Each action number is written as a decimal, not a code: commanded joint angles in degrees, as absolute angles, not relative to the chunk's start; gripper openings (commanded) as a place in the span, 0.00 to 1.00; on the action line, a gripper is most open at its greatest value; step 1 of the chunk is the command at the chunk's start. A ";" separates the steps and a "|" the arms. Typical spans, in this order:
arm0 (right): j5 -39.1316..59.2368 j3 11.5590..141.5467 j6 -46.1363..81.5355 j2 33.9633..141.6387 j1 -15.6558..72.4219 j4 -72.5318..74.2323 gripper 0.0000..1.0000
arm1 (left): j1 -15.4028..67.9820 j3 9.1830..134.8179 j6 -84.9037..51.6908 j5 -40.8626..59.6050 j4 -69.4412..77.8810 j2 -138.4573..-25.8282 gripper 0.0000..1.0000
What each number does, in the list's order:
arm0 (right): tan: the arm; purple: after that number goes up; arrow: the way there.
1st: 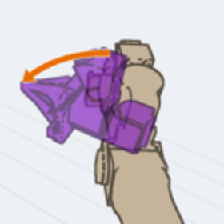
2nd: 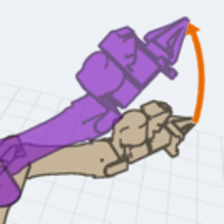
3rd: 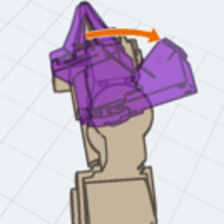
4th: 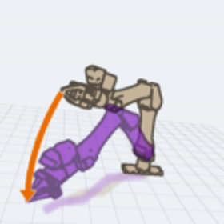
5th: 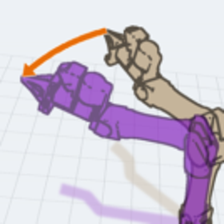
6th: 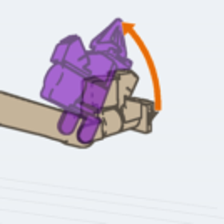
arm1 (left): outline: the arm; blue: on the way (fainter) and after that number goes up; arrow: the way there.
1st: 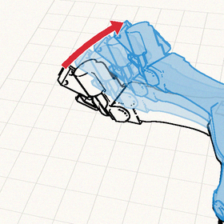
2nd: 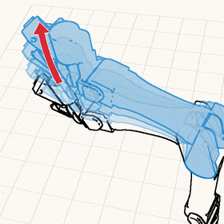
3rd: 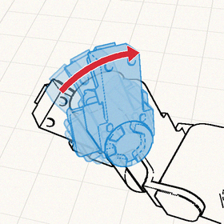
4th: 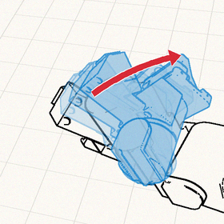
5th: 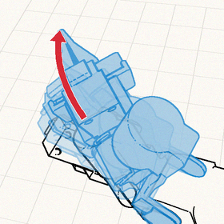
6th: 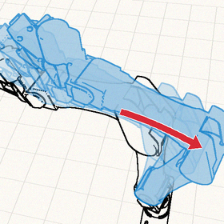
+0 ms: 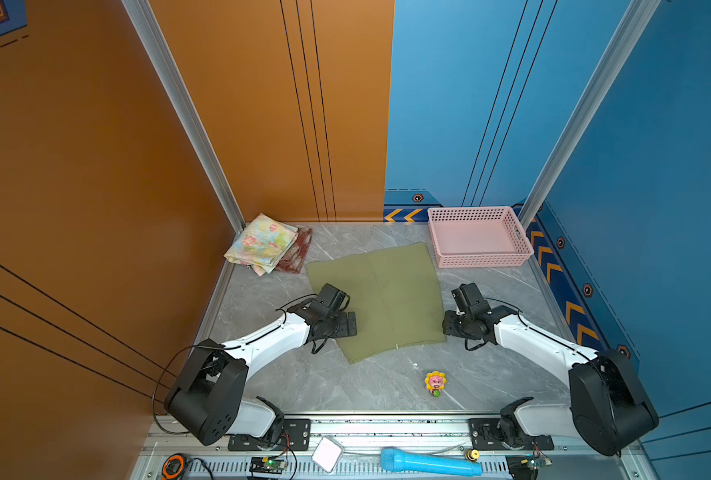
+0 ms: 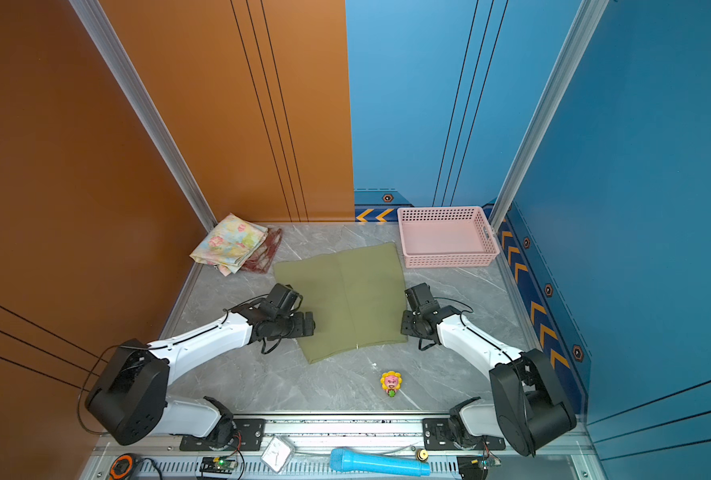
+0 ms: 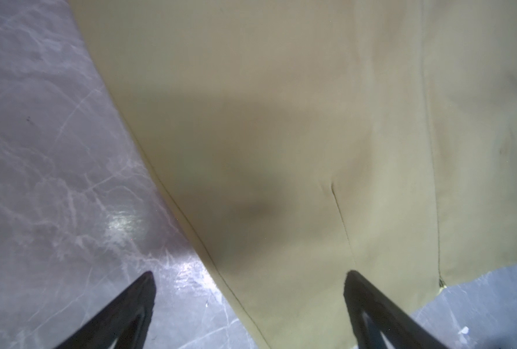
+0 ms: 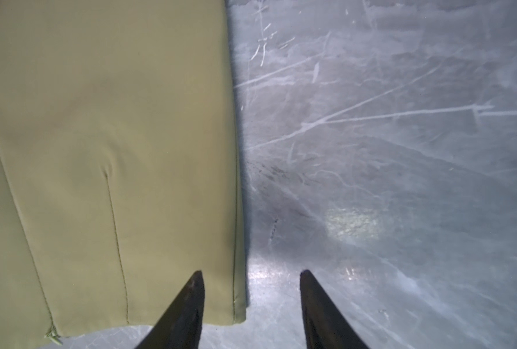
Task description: Fold and stack the skirts
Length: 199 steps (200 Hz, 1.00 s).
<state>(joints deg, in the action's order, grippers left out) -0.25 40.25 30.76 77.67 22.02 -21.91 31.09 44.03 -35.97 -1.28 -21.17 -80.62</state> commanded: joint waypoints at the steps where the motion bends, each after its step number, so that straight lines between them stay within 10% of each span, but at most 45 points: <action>1: 2.51 40.08 31.45 79.72 21.56 -19.48 0.50 | 31.38 42.59 -36.55 -1.67 -21.42 -81.03 0.95; 84: 3.61 40.78 31.74 86.62 21.45 -14.56 0.36 | 29.58 39.93 -36.91 -1.70 -19.86 -80.21 0.68; 116: 3.72 41.04 31.35 87.32 21.53 -13.88 0.10 | 29.10 39.22 -37.02 -1.02 -17.66 -82.44 0.59; 177: 2.62 45.06 29.85 85.13 22.60 -17.07 0.00 | 29.18 38.77 -36.83 -0.11 -14.87 -86.13 0.02; 199: 1.38 48.63 28.80 83.92 24.96 -20.26 0.00 | 28.97 38.62 -36.85 -0.27 -14.51 -86.22 0.00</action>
<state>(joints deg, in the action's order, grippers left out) 2.98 44.16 30.85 86.28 22.65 -15.94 29.34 39.92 -37.10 -0.58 -14.57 -85.21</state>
